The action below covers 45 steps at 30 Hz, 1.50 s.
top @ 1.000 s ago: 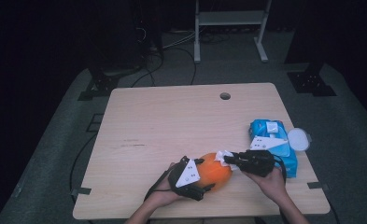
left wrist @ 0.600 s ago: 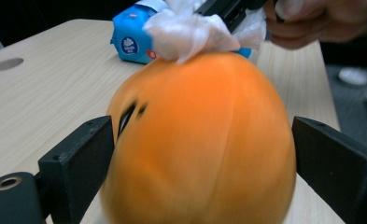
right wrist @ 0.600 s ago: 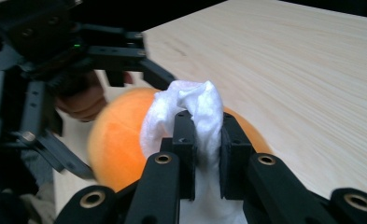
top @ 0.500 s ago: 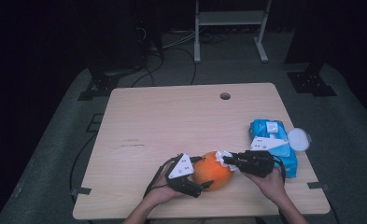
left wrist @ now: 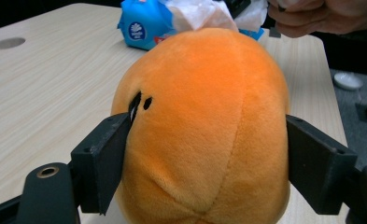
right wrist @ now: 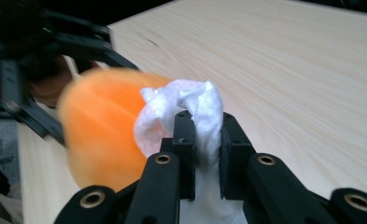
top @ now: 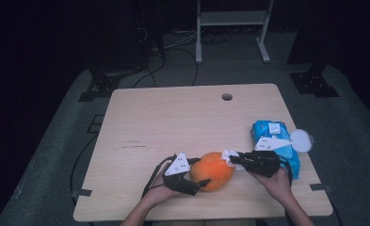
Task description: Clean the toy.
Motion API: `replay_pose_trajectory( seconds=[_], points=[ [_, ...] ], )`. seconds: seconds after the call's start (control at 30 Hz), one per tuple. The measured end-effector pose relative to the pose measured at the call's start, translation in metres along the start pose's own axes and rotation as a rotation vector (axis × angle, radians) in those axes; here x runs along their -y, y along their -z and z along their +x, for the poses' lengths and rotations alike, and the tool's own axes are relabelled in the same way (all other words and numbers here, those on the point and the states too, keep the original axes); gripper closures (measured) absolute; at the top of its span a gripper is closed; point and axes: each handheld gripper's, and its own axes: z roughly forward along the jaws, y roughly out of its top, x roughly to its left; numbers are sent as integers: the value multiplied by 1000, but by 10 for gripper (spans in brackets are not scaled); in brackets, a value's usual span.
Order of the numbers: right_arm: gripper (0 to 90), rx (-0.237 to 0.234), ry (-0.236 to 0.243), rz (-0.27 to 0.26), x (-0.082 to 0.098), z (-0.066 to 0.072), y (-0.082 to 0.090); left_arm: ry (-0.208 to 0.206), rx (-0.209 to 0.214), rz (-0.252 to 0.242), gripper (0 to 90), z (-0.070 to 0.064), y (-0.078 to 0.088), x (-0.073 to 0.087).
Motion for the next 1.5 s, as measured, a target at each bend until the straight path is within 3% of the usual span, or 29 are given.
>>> replay_pose_trajectory(
  seconds=[0.1, 0.33, 0.47, 0.53, 0.67, 0.83, 0.93, 1.03, 1.1, 1.2, 1.3, 1.37, 1.5],
  points=[
    [788, 4, 5, -1, 0, 2, 1, 27, 7, -9, 213, 4, 0, 1],
    [787, -85, 72, -31, -12, 33, -8, 43, 1, -11, 213, 4, 0, 3],
    [788, -69, 40, -29, -8, 20, -7, 45, 1, -16, 213, 4, 0, 3],
    [788, -29, 0, -12, -2, 4, -6, 45, 3, -17, 213, 5, 0, 3],
    [788, -33, -75, -2, 7, -15, -4, 50, 8, -22, 211, 6, 0, 4],
    [787, -57, -47, -21, 0, 1, -6, 52, -3, -14, 206, 4, -1, 3],
    [787, -120, -29, -53, -7, 15, -6, 47, -9, -20, 206, 2, -2, 3],
    [787, -126, 41, -49, -14, 30, -10, 40, -17, -18, 195, 2, -2, 3],
    [788, -120, 41, -40, -13, 27, -11, 42, -13, -18, 177, 2, -2, 3],
    [788, -78, 8, -23, -7, 12, -10, 19, 15, -30, 116, 0, -4, 2],
    [788, -63, -16, -20, -3, 3, -7, -16, 24, -26, 111, -4, -6, 1],
    [788, -66, -20, -25, -3, 5, -7, -35, 3, -19, 164, -5, -5, 0],
    [787, -103, 31, -63, -13, 27, -7, 4, -38, -20, 266, -8, -4, -8]
  ],
)
